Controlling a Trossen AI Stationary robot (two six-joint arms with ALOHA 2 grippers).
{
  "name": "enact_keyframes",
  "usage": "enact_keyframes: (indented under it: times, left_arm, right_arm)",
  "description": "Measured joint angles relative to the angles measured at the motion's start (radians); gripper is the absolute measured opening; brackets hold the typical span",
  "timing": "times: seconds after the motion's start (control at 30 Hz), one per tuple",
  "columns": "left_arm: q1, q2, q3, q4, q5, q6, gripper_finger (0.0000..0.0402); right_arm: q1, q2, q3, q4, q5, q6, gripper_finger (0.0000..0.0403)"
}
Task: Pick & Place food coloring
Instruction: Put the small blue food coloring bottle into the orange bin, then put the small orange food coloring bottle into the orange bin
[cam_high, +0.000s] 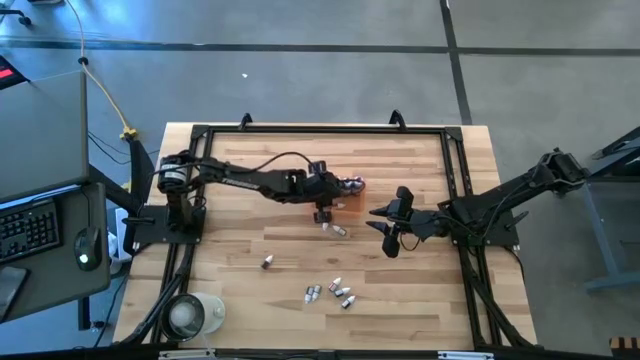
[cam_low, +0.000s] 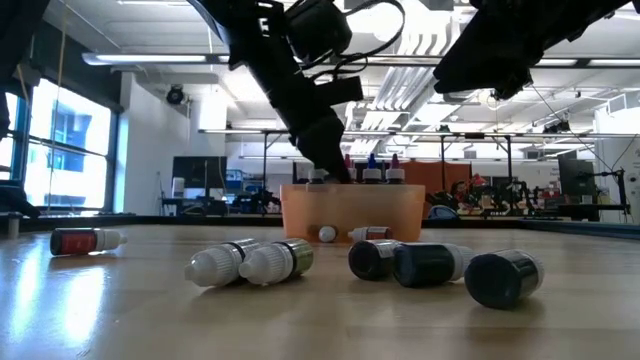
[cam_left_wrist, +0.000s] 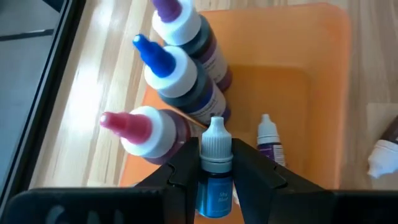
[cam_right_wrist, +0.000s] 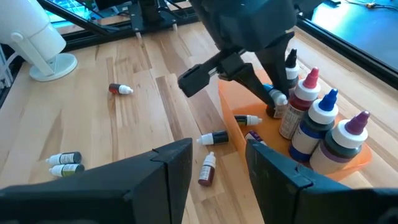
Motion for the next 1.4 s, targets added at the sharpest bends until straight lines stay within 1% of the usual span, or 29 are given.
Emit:
enact_keyframes:
  times: [0.17, 0.23, 0.3, 0.37, 0.53, 0.6, 0.67, 0.77, 0.93, 1.0, 1.07, 1.1, 1.17, 1.23, 1.3, 1.4]
  left_arm:
    - [-0.014, 0.000, 0.000, 0.015, -0.007, 0.000, 0.0079]
    - [-0.020, 0.001, 0.000, 0.017, 0.009, -0.002, 0.0079]
    - [-0.020, 0.020, 0.003, 0.032, 0.016, -0.020, 0.0079]
    - [-0.019, 0.024, -0.002, 0.011, 0.016, -0.046, 0.0079]
    - [-0.004, 0.043, 0.003, 0.045, 0.016, -0.133, 0.0079]
    - [0.003, 0.047, -0.003, 0.020, 0.025, -0.140, 0.0079]
    - [0.005, 0.046, 0.001, 0.036, 0.051, -0.140, 0.0081]
    - [0.009, 0.044, 0.001, 0.032, 0.098, -0.140, 0.0097]
    - [0.009, 0.044, 0.000, 0.027, 0.114, -0.143, 0.0142]
    - [0.009, 0.044, 0.000, 0.026, 0.134, -0.144, 0.0151]
    - [0.009, 0.043, 0.001, 0.014, 0.150, -0.153, 0.0153]
    - [0.008, 0.034, 0.004, -0.016, 0.152, -0.170, 0.0153]
    - [0.009, 0.000, 0.030, -0.138, 0.153, -0.207, 0.0147]
    - [0.009, -0.035, 0.078, -0.256, 0.156, -0.243, 0.0141]
    - [0.009, -0.069, 0.119, -0.397, 0.173, -0.281, 0.0135]
    - [0.001, -0.128, 0.155, -0.512, 0.176, -0.297, 0.0131]
  right_arm:
    - [0.000, 0.000, 0.000, 0.000, 0.000, -0.016, 0.0144]
    - [0.000, 0.000, 0.000, 0.000, 0.000, -0.016, 0.0144]
    - [0.000, 0.000, 0.000, 0.000, 0.000, -0.016, 0.0144]
    - [0.000, 0.000, 0.000, 0.000, 0.000, -0.016, 0.0144]
    - [0.000, 0.000, 0.000, 0.002, 0.000, -0.016, 0.0144]
    - [0.000, 0.000, 0.000, 0.002, 0.000, -0.016, 0.0144]
    - [0.000, 0.000, 0.000, 0.001, 0.000, -0.016, 0.0144]
    - [0.000, 0.000, 0.000, 0.001, 0.000, -0.016, 0.0144]
    - [0.000, 0.000, 0.000, -0.002, 0.000, -0.016, 0.0144]
    - [0.000, 0.000, 0.000, -0.004, -0.002, -0.016, 0.0144]
    - [0.000, 0.000, 0.000, -0.005, -0.035, -0.015, 0.0144]
    - [0.000, 0.000, 0.000, -0.009, -0.063, -0.014, 0.0144]
    - [0.000, 0.007, 0.000, -0.010, -0.118, -0.016, 0.0144]
    - [0.000, 0.022, 0.000, -0.003, -0.143, -0.021, 0.0144]
    - [-0.005, 0.052, 0.000, 0.042, -0.131, -0.041, 0.0144]
    - [-0.023, 0.125, 0.000, 0.132, -0.091, -0.064, 0.0144]
